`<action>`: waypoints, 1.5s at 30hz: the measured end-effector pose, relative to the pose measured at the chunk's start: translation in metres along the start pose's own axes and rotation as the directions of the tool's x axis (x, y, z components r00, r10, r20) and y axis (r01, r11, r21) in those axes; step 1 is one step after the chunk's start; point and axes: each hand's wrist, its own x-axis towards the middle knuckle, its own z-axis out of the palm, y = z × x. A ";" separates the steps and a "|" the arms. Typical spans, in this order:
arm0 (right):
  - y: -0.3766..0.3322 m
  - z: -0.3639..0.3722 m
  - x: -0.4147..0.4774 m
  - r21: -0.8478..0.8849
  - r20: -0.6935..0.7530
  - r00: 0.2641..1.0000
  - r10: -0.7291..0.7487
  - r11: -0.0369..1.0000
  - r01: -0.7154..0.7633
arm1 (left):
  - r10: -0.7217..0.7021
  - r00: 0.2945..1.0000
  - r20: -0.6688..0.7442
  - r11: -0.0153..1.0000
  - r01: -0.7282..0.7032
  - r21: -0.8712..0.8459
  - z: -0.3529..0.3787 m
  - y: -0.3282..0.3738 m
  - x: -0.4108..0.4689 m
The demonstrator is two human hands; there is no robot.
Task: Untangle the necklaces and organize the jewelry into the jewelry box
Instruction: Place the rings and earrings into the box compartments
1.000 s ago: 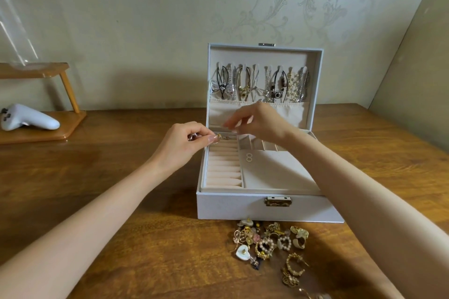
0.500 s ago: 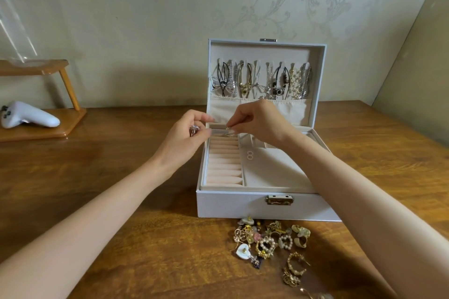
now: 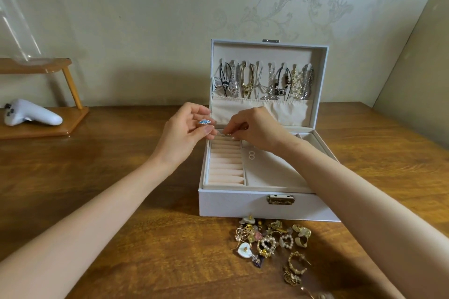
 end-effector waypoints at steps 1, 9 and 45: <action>0.000 0.001 0.000 -0.001 -0.001 1.000 0.001 1.000 -0.001 | 0.003 1.000 -0.004 1.000 -0.003 -0.013 0.000 0.000 0.000; 0.001 0.005 0.000 -0.031 -0.065 0.997 -0.041 0.999 0.039 | 0.031 0.999 -0.030 0.999 -0.029 0.046 -0.001 0.002 -0.001; -0.002 -0.007 -0.004 0.166 0.029 1.000 0.006 0.986 -0.010 | 0.206 0.978 -0.005 0.875 -0.182 0.448 0.019 -0.016 0.007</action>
